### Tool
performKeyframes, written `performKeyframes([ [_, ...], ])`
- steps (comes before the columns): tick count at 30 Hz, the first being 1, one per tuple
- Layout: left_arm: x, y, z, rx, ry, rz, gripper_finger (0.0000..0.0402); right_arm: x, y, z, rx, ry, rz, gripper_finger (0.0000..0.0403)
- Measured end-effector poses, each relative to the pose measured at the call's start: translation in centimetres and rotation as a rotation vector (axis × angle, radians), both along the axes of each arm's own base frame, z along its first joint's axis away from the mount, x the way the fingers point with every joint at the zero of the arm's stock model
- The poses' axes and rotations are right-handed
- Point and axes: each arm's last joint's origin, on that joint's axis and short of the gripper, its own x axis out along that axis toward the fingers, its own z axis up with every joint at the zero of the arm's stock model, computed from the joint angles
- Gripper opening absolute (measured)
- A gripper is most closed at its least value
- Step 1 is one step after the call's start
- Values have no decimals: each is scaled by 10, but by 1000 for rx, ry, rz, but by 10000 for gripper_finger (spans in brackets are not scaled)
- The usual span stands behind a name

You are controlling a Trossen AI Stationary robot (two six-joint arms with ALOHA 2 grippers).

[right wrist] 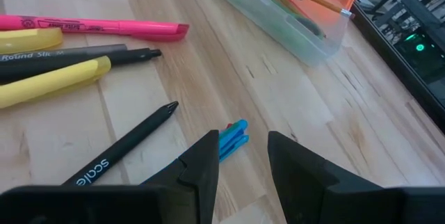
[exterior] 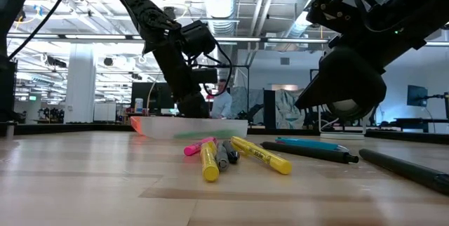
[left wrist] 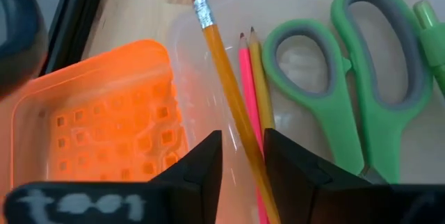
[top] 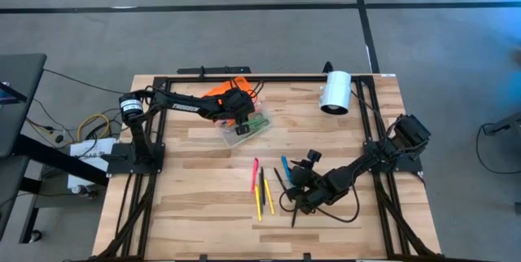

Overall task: Pick & place school supplies into a supply box
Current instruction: Put the orange pencil into the supply box

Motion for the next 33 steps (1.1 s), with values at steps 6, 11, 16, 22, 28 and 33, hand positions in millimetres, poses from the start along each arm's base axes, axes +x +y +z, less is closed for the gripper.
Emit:
performKeyframes([
  [6, 0, 0, 0, -6, -1, -4, 48, 0, 0, 0, 1, -1, 0, 118],
  [11, 0, -1, -1, -9, 6, -5, 28, 0, 0, 0, 0, -1, 0, 118],
  [16, -1, -2, -1, -13, 19, -8, 17, 0, 0, 0, 0, 0, 0, 118],
  [22, 1, -7, -1, -3, 33, -43, 21, 0, 0, 0, 0, 0, 0, 118],
  [28, 3, -13, -1, 10, 54, -101, 41, 0, 0, 0, 0, 0, 0, 118],
  [33, 4, -17, -1, 19, 63, -134, 47, 0, 0, 0, 0, 0, 0, 118],
])
